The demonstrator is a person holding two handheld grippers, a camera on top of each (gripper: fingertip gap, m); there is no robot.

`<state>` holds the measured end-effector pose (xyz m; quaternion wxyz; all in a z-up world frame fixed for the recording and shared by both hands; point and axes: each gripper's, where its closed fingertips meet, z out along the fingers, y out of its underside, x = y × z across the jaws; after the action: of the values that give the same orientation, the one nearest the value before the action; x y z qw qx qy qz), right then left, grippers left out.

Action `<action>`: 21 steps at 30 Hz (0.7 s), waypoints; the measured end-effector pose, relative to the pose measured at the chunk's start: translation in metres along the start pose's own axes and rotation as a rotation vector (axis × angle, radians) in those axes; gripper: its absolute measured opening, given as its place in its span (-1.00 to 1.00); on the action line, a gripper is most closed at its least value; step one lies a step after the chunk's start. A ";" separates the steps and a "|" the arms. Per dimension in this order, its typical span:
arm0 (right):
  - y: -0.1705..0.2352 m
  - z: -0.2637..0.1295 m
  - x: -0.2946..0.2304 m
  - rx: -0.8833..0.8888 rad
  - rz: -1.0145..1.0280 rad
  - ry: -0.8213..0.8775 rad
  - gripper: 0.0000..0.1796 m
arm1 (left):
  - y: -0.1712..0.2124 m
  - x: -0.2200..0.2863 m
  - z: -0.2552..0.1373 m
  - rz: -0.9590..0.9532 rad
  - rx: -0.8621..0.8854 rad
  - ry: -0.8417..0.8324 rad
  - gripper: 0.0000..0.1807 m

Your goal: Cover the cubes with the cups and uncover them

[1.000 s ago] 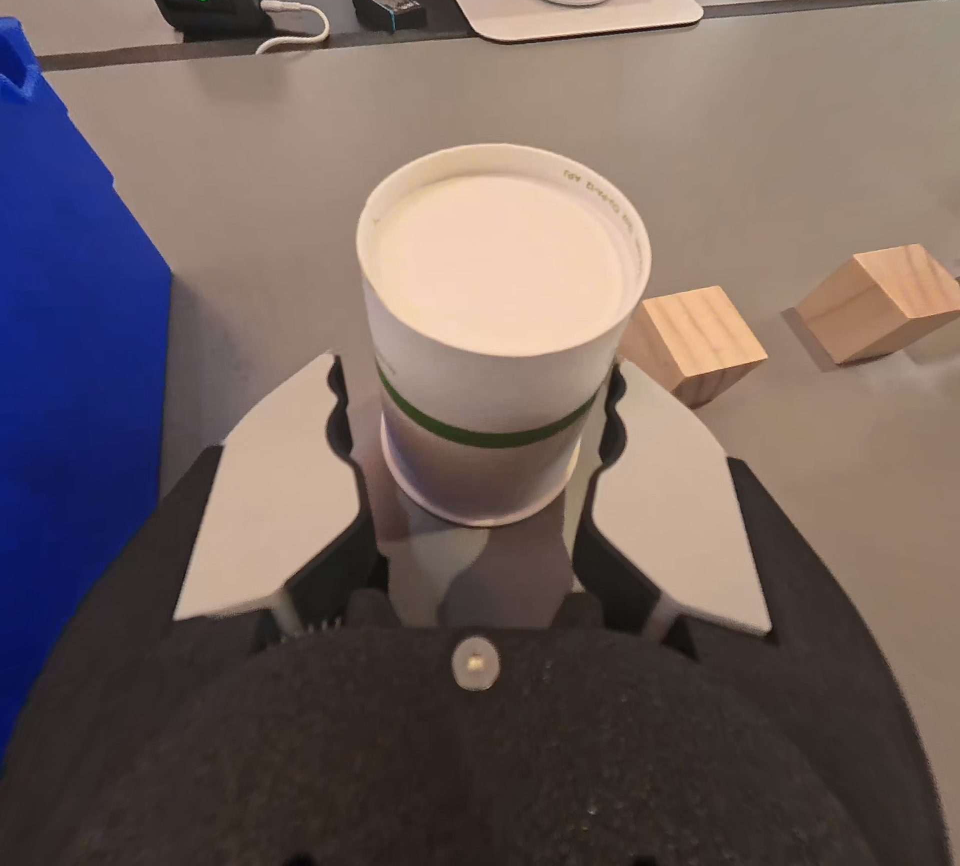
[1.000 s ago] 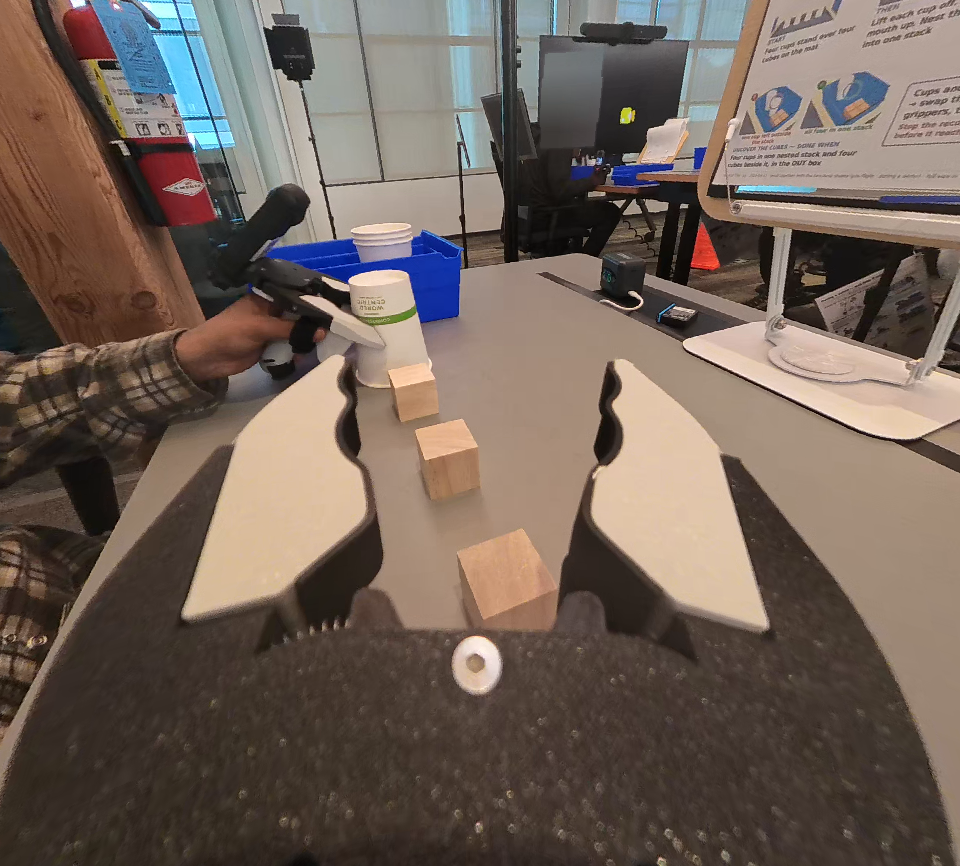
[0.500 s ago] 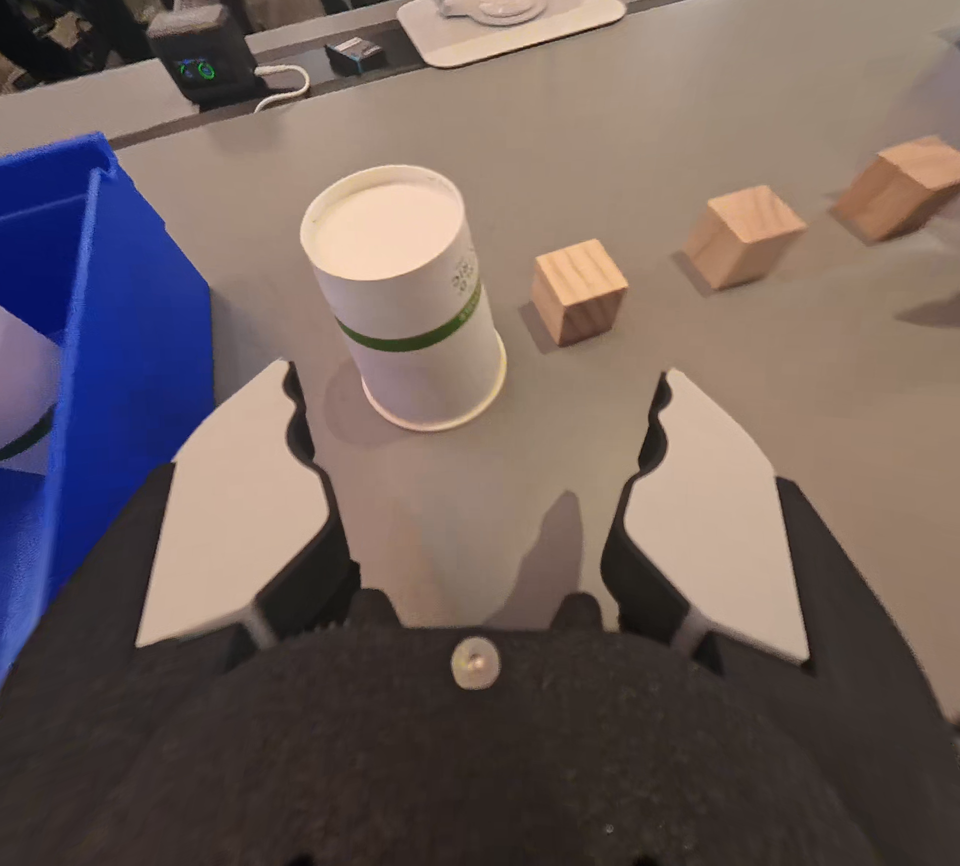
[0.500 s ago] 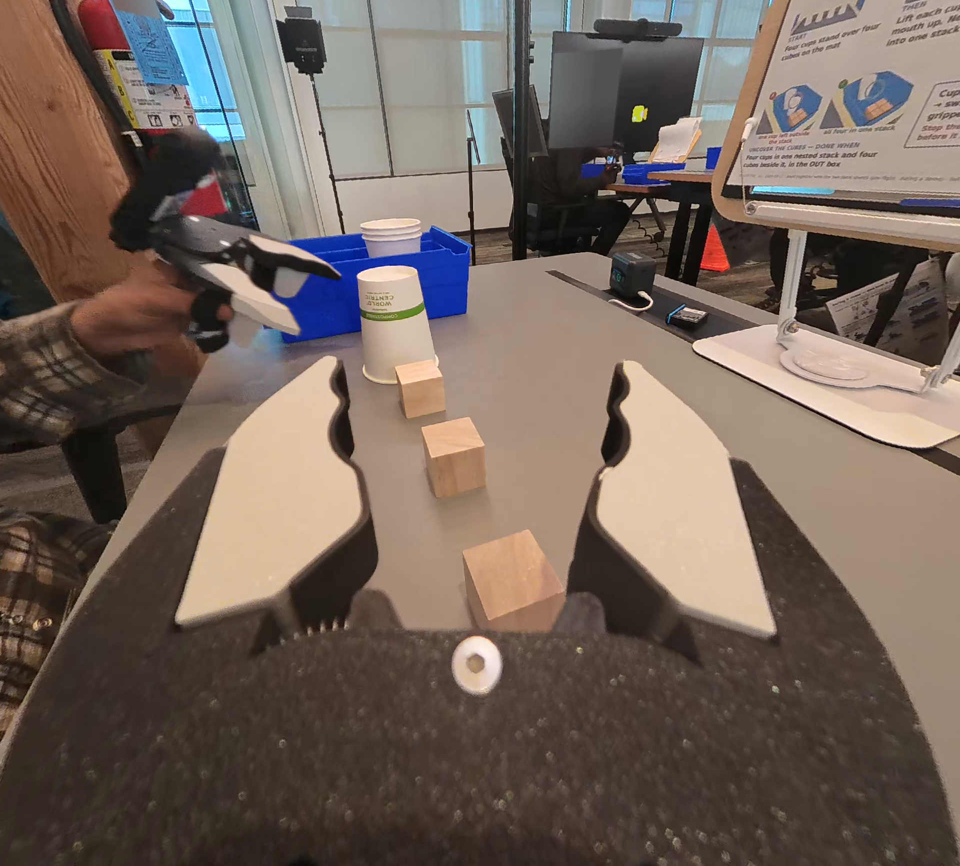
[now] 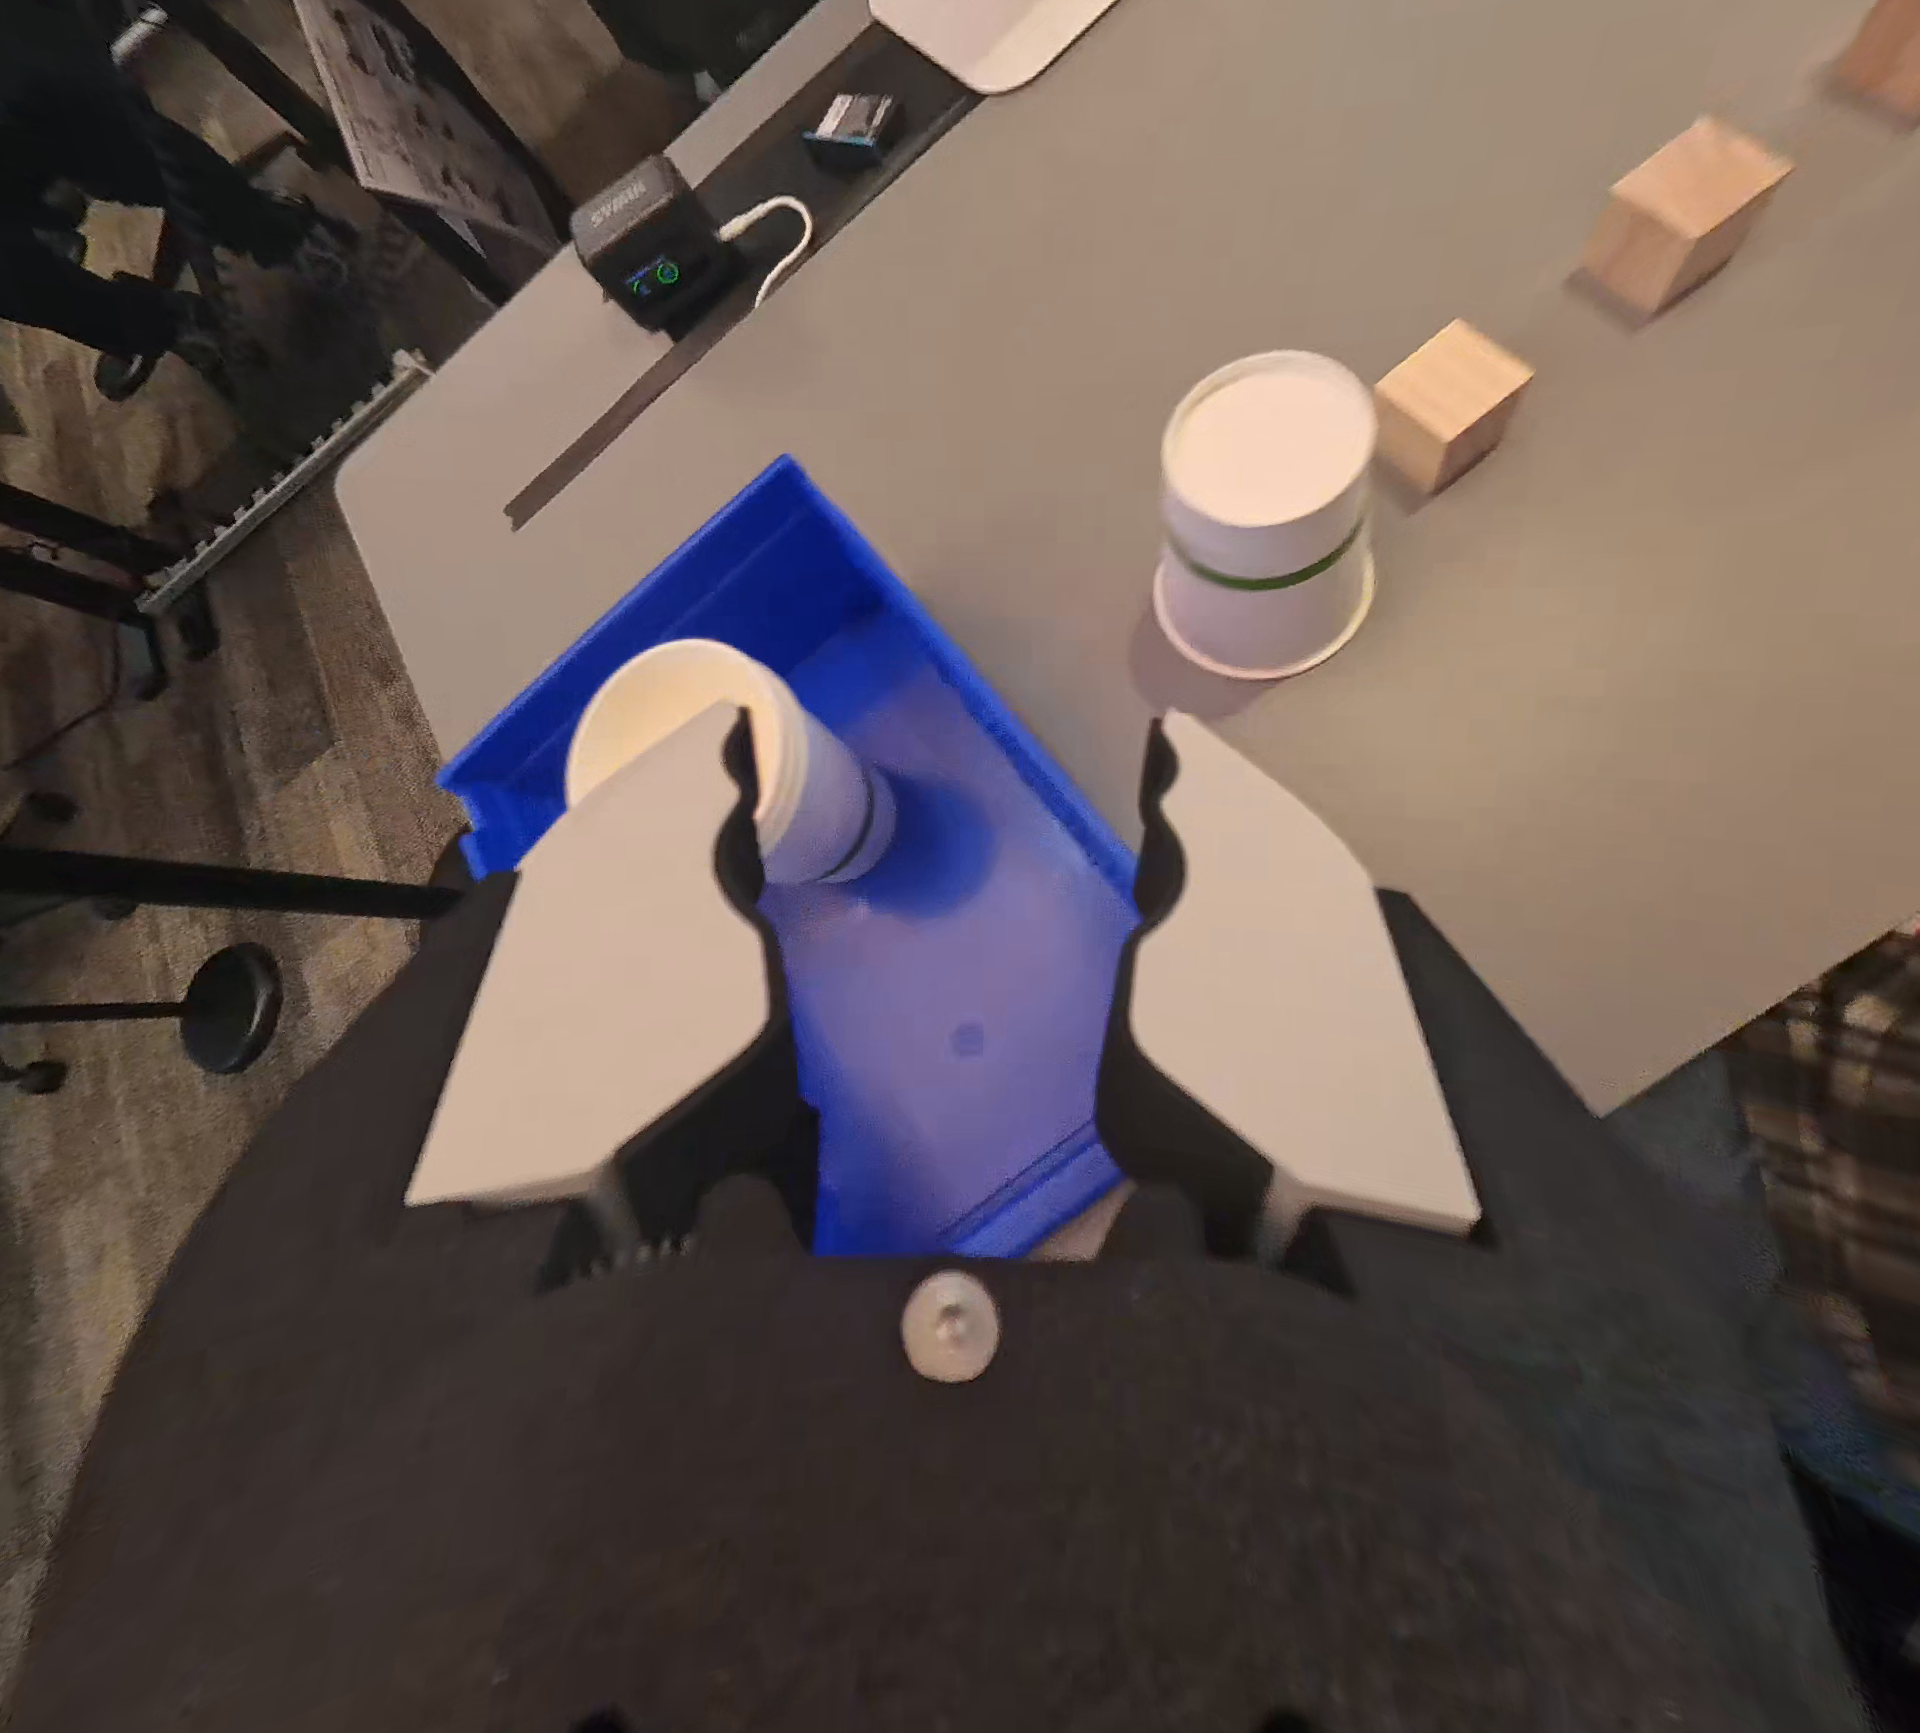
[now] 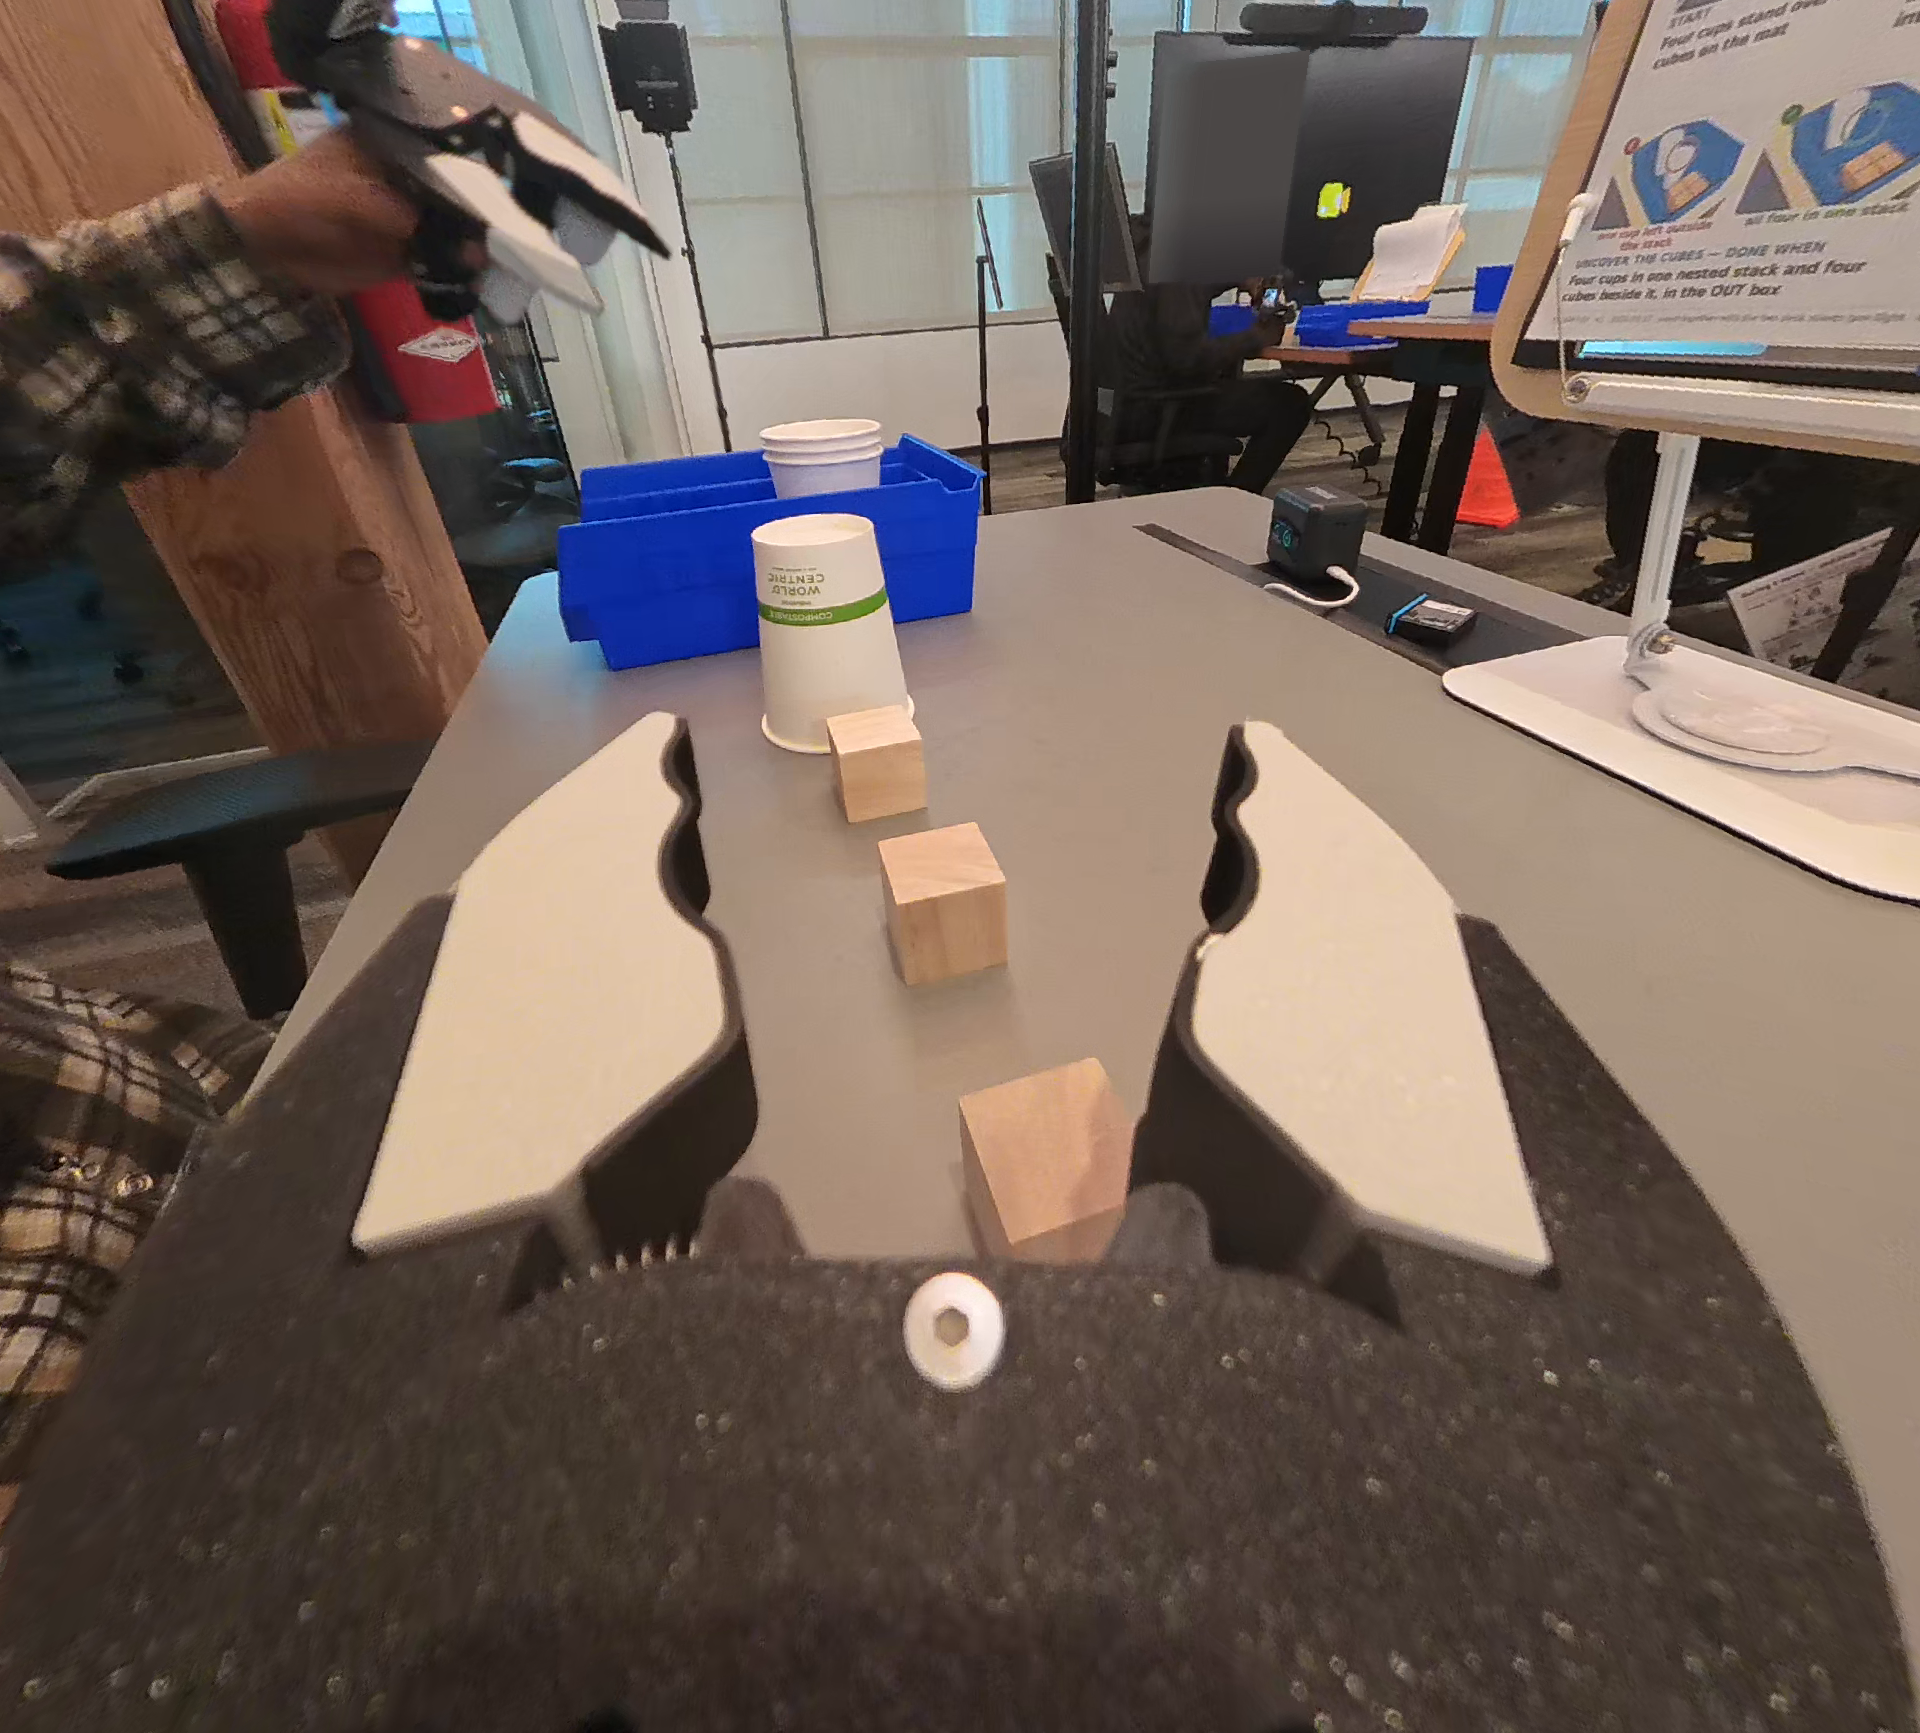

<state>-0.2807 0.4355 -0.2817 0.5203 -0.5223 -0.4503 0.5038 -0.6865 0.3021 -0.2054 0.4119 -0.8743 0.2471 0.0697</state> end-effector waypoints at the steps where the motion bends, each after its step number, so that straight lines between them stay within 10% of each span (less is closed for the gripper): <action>1: 0.001 0.000 0.000 -0.003 0.002 0.000 0.04 | 0.002 -0.012 0.002 0.010 -0.020 0.009 -0.28; 21: 0.013 0.006 -0.002 -0.058 0.013 -0.030 0.04 | 0.076 -0.064 0.088 0.167 -0.457 0.170 -0.76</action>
<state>-0.2874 0.4333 -0.2943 0.4946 -0.5326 -0.4691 0.5018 -0.7718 0.3520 -0.2941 0.1740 -0.9240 0.3299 0.0836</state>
